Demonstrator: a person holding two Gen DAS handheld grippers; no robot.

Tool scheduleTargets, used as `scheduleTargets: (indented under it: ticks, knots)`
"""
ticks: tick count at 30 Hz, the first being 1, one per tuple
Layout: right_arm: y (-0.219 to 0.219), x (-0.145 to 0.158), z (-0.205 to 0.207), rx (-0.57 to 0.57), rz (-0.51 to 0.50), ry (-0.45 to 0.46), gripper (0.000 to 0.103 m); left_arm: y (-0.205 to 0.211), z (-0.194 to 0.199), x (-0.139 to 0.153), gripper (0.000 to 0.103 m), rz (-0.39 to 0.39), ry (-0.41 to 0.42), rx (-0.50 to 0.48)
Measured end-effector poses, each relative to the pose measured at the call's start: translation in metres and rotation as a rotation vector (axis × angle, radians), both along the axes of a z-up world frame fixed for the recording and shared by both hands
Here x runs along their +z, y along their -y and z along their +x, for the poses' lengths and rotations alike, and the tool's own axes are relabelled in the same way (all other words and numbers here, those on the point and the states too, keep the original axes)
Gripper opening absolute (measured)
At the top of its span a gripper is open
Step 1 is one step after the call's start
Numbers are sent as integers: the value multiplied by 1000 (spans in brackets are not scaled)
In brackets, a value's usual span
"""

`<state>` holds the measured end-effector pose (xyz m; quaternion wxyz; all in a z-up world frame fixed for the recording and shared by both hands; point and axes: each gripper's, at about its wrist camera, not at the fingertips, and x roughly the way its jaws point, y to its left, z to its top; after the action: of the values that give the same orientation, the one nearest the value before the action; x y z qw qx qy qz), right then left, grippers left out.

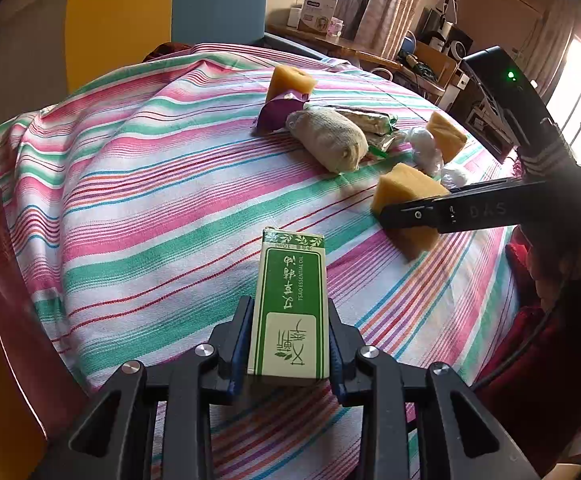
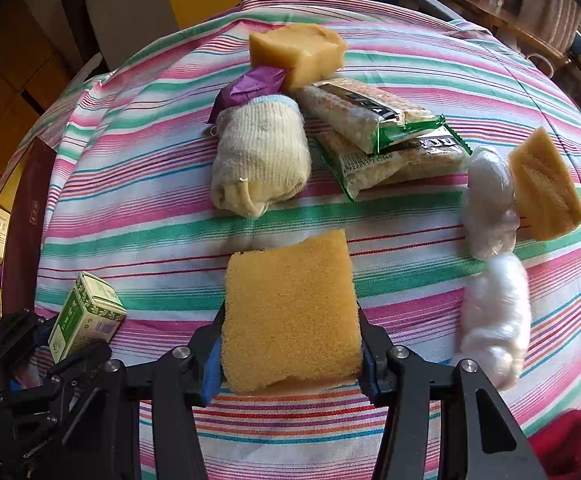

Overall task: Organize objects
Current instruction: 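Hold the green box in the left tool while the right tool grasps a yellow sponge, then lower the green box into the gold tray and open the left tool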

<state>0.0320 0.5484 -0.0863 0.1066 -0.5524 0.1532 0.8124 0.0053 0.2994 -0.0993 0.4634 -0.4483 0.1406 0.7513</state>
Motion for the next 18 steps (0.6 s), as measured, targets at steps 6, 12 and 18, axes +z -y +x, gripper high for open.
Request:
scheduleTargets:
  ticks: [6, 12, 18]
  knots:
    - [5, 0, 5, 11, 11, 4, 55, 22, 15, 43, 31, 59, -100, -17]
    - [10, 1, 4, 40, 57, 15, 55, 131, -12, 92, 31, 124, -96, 205]
    - [13, 3, 8, 50, 81, 20, 56, 235, -57, 88, 31, 29, -50, 557]
